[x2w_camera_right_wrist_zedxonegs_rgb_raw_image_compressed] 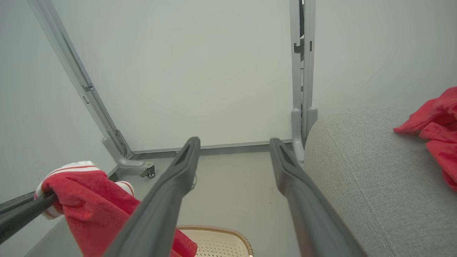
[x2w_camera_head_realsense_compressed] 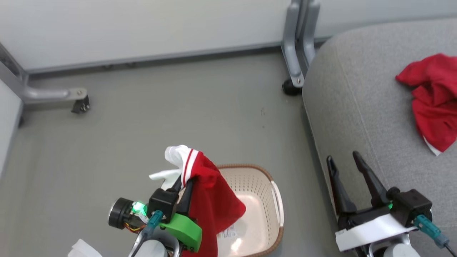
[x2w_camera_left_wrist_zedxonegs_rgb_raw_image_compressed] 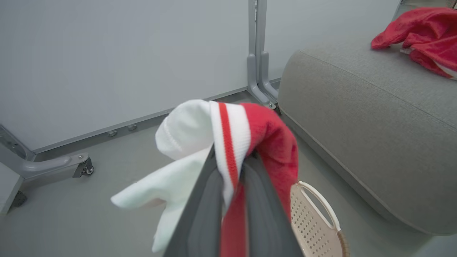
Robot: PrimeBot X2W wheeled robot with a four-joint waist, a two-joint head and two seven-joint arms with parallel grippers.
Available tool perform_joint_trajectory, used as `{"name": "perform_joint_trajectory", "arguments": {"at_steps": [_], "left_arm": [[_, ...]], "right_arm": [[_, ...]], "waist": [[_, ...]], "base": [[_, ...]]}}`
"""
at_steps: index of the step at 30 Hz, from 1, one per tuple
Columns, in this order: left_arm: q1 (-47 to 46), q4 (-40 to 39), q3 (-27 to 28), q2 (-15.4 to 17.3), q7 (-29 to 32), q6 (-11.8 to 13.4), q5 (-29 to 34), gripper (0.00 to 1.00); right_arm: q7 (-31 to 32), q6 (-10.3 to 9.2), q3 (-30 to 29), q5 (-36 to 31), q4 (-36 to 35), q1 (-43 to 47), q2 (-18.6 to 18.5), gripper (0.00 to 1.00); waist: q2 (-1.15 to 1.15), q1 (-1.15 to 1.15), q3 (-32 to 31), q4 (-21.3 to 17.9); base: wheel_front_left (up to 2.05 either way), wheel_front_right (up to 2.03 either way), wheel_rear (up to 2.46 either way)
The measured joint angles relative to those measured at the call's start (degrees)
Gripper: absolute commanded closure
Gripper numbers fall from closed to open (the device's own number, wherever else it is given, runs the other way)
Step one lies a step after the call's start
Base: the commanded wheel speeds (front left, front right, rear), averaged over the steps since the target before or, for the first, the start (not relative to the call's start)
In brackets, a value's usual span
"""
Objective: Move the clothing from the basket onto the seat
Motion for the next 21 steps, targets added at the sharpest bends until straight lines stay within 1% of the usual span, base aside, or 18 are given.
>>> {"name": "perform_joint_trajectory", "arguments": {"at_steps": [4,11,15,21], "left_arm": [[0.6,-2.9,2.3,-0.3,0.0,0.0,0.9,1.0],[1.6,-5.6,4.6,-1.3,0.0,0.2,2.3,1.0],[1.6,-6.6,5.2,-1.7,0.0,-0.3,2.9,1.0],[1.6,-7.2,5.8,-2.3,0.0,-1.7,3.0,1.0]], "right_arm": [[0.0,0.0,0.3,-0.2,1.0,1.9,-0.2,0.0],[0.0,0.0,-0.1,-0.3,2.1,5.1,-0.5,0.0],[0.0,0.01,0.1,-0.2,2.2,5.4,-0.6,0.0],[0.0,0.0,0.2,-0.2,2.4,6.0,-0.8,0.0]], "waist": [[0.0,0.0,-4.2,0.4],[0.0,0.0,-9.4,0.9],[0.0,0.0,-10.9,1.1],[0.0,0.0,-11.8,1.2]], "base": [[0.0,0.0,0.0],[0.0,0.0,0.0],[0.0,0.0,0.0],[0.0,0.0,0.0]]}}
